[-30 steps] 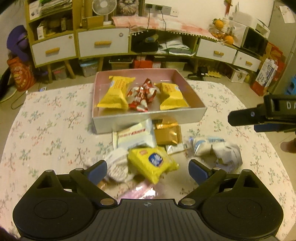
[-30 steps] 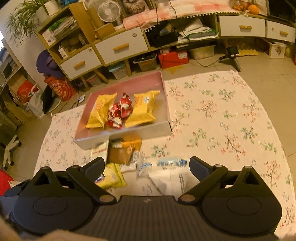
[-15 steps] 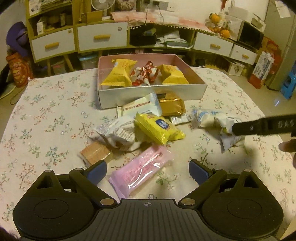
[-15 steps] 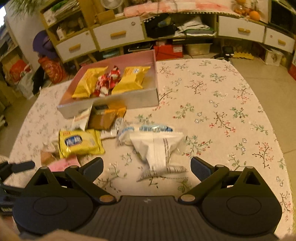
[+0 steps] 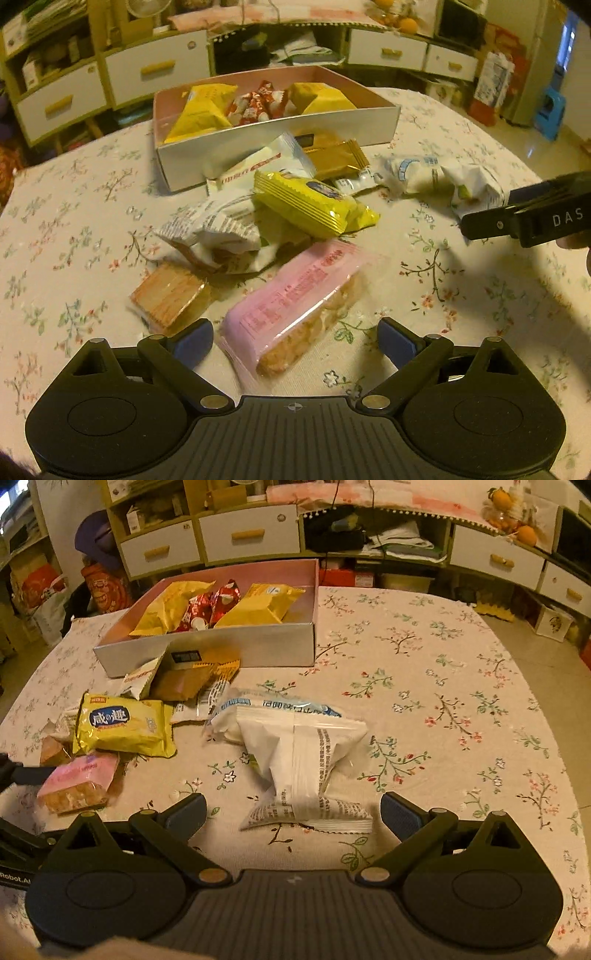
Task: Organize snacks
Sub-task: 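Move both tools back toward the pink bar and white packets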
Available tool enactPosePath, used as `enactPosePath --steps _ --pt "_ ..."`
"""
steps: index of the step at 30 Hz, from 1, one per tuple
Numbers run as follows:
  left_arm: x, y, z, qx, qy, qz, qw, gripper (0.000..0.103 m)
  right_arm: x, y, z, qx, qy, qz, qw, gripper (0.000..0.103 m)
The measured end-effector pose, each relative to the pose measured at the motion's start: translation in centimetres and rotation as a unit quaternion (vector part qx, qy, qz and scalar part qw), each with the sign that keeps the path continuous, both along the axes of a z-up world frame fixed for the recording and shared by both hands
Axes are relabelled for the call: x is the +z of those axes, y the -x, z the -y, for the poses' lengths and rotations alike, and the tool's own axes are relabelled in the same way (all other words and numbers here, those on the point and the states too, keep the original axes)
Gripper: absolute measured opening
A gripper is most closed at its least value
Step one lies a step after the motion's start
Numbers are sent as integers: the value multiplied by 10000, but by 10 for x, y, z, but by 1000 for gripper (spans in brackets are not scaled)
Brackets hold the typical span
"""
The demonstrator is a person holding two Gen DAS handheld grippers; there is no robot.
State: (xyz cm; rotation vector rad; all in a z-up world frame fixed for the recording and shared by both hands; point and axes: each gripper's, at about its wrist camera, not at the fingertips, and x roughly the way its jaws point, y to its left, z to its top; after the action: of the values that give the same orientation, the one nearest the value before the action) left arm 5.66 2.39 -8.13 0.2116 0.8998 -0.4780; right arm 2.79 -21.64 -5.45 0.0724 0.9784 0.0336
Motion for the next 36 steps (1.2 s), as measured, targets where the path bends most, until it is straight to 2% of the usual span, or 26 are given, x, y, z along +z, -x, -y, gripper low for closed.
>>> enactPosePath --steps 5,10,12,14,17,24,32,36 --pt "2 -3 1 -139 58 -137 9998 95 -9 -3 -3 80 276 -32 9996 100" --pt "10 7 8 -769 266 -481 9955 95 -11 -4 2 171 418 -12 9990 100" --pt "11 14 14 -1073 175 -566 9925 95 -11 -4 4 162 446 -9 9989 100" --pt "13 21 19 -1213 -22 -429 9917 95 -11 -5 7 159 395 -34 9991 100" --pt "16 23 24 -1078 -225 -125 9938 95 -11 -6 7 164 374 -47 9992 100" --pt "17 10 30 -778 -36 -46 9969 93 -9 -8 6 174 333 -19 9993 99" --pt "12 9 48 -567 47 -281 9980 64 -3 -9 7 184 227 37 9996 94" --pt "15 11 52 -332 60 -394 9987 51 -5 -10 7 231 225 -28 9995 86"
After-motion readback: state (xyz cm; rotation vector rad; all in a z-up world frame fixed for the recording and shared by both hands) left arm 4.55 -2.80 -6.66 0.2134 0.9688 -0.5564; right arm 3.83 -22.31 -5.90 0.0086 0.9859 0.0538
